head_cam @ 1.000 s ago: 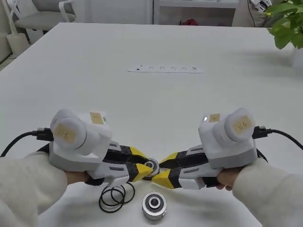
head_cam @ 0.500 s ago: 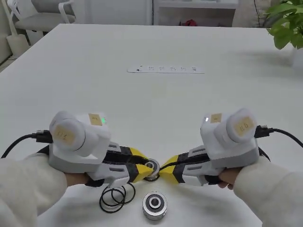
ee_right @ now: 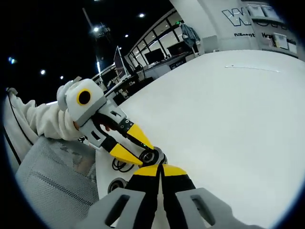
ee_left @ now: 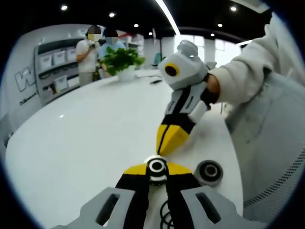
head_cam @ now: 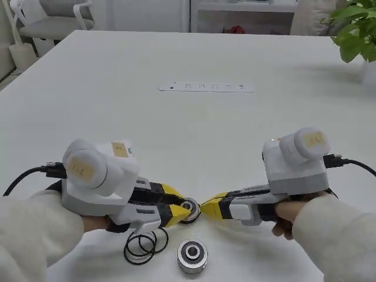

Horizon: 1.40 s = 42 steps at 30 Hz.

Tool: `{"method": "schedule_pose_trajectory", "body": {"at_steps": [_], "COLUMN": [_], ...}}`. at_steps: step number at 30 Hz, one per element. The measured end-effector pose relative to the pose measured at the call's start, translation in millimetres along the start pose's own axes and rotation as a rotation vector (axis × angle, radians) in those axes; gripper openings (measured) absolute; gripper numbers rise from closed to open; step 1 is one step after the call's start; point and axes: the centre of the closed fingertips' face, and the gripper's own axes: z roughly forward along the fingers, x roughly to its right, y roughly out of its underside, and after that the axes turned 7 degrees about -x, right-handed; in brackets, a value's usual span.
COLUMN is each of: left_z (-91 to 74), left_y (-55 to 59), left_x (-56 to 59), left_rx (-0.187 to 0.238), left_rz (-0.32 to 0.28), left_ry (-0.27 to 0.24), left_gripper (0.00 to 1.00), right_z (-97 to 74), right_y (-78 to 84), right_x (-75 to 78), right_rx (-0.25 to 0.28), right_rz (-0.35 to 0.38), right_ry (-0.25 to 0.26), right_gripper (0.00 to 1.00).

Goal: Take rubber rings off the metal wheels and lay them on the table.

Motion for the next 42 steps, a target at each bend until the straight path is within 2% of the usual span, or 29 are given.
{"method": "schedule_pose_trajectory", "body": {"at_steps": [5,13,42], "left_z": [0.5,0.7,0.5], "left_y": [-0.2,0.3,-0.4], "left_x": [-0.1,-0.5,0.2], "left_rx": [-0.010,-0.015,-0.012], "left_rz": [0.000,0.004,0.009], "left_ry": [-0.001,-0.005,-0.007], "left_gripper": [0.13,0.13,0.13], "right_z": [0.0,0.9,1.5], "right_y": [-2.0,-2.6,-4.8], "right_x": [-4.7,-10.0,-10.9], "right_rx": [0.003,-0.007,-0.012], "right_rz": [0.023,0.025,0.016], "right_ry": [-0.009,0.006,-0.005], "right_gripper": [0.00,0.00,0.00]}}
